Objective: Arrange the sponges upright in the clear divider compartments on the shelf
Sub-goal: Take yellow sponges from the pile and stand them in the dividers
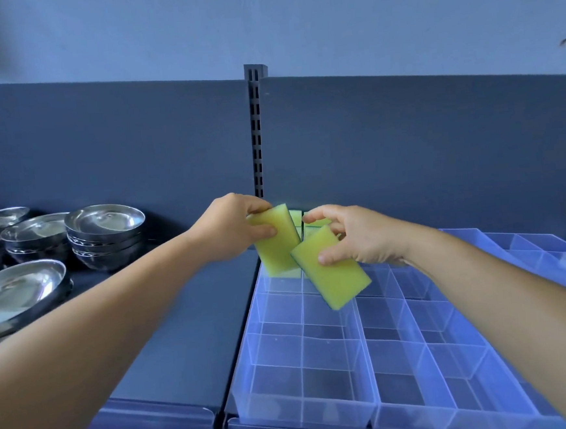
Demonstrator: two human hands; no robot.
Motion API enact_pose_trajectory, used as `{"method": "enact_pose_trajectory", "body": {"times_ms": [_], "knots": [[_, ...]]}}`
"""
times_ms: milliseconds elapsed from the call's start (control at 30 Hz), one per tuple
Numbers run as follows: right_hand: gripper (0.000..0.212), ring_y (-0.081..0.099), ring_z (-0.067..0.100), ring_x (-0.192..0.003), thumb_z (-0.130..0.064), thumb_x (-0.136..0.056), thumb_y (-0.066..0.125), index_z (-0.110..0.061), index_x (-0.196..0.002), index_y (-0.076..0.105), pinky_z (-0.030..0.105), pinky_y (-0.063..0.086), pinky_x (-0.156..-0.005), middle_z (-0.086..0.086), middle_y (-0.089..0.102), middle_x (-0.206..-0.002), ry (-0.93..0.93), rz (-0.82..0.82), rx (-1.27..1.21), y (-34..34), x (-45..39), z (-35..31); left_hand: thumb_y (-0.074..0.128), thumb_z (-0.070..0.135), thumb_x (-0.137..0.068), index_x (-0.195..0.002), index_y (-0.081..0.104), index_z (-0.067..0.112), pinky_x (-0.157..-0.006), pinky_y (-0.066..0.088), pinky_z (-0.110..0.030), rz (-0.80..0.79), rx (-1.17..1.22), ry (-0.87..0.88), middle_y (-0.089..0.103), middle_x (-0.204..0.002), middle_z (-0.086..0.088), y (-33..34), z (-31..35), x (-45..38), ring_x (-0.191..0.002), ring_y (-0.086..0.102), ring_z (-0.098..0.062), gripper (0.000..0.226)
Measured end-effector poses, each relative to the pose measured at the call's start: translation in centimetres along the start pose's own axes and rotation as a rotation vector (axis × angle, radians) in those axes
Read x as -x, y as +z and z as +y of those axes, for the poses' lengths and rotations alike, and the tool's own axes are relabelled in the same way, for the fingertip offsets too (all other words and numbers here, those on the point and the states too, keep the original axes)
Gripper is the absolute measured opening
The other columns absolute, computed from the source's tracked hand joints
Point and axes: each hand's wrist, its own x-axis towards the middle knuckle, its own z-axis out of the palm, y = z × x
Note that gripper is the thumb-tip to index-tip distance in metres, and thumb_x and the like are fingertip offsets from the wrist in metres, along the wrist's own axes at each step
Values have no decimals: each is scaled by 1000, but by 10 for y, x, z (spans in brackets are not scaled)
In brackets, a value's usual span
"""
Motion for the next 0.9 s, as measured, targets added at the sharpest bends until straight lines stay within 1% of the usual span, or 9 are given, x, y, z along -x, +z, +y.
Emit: {"method": "enact_pose_trajectory", "body": {"times_ms": [100,167,233,300,400,533,667,767,900], "knots": [[39,64,19,-95,-4,-80,70,-24,-113,62,34,55,-87,4,68,-107,-31,156,-17,-10,-2,-2,67,26,-86,-106,69,24,-69,46,-23,12,-32,-12,67,-98,7,-7,-6,0,-84,59,-15,20],[31,64,23,-94,-7,-80,70,-23,-106,63,39,53,-85,4,67,-104,-39,326,-6,-17,-5,1,67,26,-85,-107,69,25,-74,48,-26,-12,-51,-22,67,-99,7,-8,-8,0,-86,61,-17,21],[29,64,24,-87,-6,-80,70,-19,-105,62,42,55,-83,2,64,-101,-31,391,-32,-17,-6,3,68,27,-85,-108,67,27,-75,47,-26,-39,-74,-10,66,-100,9,-6,-7,1,-87,61,-17,23],[28,63,22,-80,-4,-80,69,-16,-104,61,44,55,-81,1,63,-96,-31,350,-50,-10,-8,5,68,27,-85,-111,67,27,-75,47,-26,-49,-90,19,64,-99,12,-4,-4,-1,-89,61,-17,26],[27,60,22,-76,-5,-79,70,-16,-101,60,45,55,-80,1,62,-93,-18,322,8,-2,-10,8,67,27,-85,-109,67,27,-66,45,-22,-71,-73,33,62,-87,16,0,0,-4,-77,58,-10,24],[29,62,23,-91,-13,-76,73,-24,-97,56,40,55,-82,0,62,-107,36,361,175,-8,-10,12,66,29,-85,-112,66,23,-59,39,-21,-103,-157,40,58,-88,10,8,-3,-6,-74,51,-9,27],[30,51,17,-96,-16,-76,71,-23,-96,50,26,40,-74,-4,53,-108,28,339,417,0,-6,14,66,33,-84,-116,59,26,-77,45,-28,-133,-364,97,54,-109,6,20,-2,-4,-93,51,-17,34],[29,50,19,-96,-17,-77,69,-22,-98,49,30,43,-76,-4,46,-104,17,300,559,11,-5,15,66,35,-84,-115,56,25,-84,49,-36,-158,-496,140,52,-117,5,27,2,-1,-102,53,-20,34],[27,51,23,-93,-18,-78,69,-20,-96,48,34,46,-79,-5,43,-101,29,277,654,21,-6,16,65,34,-85,-114,56,19,-80,50,-36,-197,-576,143,53,-116,2,33,3,2,-99,52,-20,34]]}}
